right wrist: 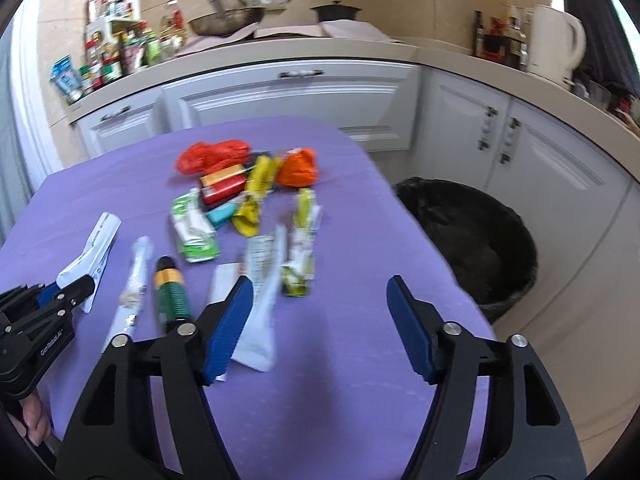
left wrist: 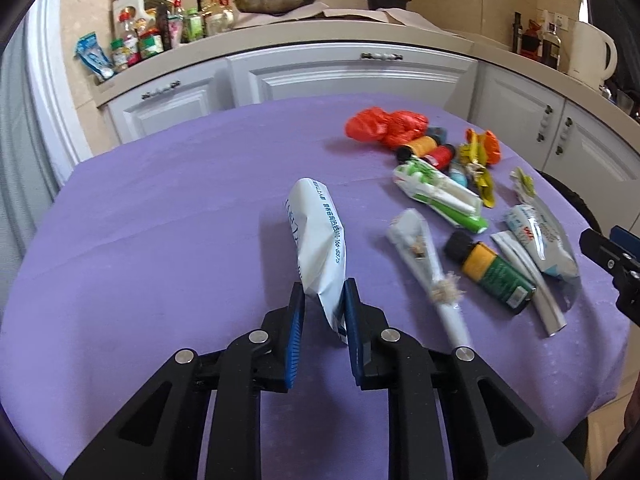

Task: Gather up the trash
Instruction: 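Grasp the white-blue crumpled packet with left gripper while right gripper grasps red-printed white packet, then carry both packets over the black bin and open both grippers to drop them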

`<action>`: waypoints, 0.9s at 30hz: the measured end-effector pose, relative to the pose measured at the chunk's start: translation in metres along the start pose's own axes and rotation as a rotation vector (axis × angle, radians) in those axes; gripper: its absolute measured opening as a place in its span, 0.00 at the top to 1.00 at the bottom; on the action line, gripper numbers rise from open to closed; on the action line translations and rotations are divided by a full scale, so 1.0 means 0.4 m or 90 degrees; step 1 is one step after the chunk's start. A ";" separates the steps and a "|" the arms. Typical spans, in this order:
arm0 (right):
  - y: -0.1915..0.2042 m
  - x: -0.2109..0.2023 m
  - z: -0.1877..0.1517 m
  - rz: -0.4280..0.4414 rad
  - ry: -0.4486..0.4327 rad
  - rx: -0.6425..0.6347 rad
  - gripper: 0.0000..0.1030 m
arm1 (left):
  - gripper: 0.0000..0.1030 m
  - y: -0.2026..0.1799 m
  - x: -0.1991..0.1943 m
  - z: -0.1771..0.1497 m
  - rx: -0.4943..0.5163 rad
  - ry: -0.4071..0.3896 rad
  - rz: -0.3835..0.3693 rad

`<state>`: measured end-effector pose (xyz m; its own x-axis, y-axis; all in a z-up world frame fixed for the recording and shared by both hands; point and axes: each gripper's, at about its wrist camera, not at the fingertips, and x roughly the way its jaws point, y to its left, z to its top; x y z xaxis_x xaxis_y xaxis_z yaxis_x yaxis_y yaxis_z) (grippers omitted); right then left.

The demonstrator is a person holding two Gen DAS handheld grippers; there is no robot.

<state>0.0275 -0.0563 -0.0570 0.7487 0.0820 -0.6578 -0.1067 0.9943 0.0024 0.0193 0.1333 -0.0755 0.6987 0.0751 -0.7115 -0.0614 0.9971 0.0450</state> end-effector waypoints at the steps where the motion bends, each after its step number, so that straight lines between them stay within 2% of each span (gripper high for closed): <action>1: 0.010 0.004 -0.001 0.005 0.003 -0.006 0.36 | 0.80 0.007 -0.001 0.000 -0.002 -0.001 0.003; 7: 0.050 0.030 -0.013 0.020 0.029 -0.027 0.36 | 0.80 0.042 -0.005 -0.008 -0.017 -0.005 0.018; 9: 0.053 0.040 -0.017 0.020 0.039 -0.026 0.40 | 0.80 0.052 -0.003 -0.008 -0.020 -0.005 0.019; 12: 0.048 0.053 -0.024 0.026 0.057 -0.018 0.57 | 0.80 0.059 0.000 -0.008 -0.025 -0.003 0.020; 14: 0.045 0.062 -0.029 0.036 0.070 -0.013 0.72 | 0.80 0.062 0.000 -0.011 -0.029 -0.003 0.018; 19: 0.048 0.062 -0.036 0.042 0.067 -0.015 0.73 | 0.80 0.066 -0.002 -0.014 -0.029 -0.003 0.017; 27: 0.031 0.010 -0.015 0.028 0.016 -0.011 0.73 | 0.80 0.059 -0.039 -0.001 -0.039 -0.032 0.006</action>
<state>0.0252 -0.0441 -0.0639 0.7269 0.1230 -0.6756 -0.1506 0.9884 0.0180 0.0067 0.1557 -0.0637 0.7325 0.0869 -0.6752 -0.1104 0.9939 0.0082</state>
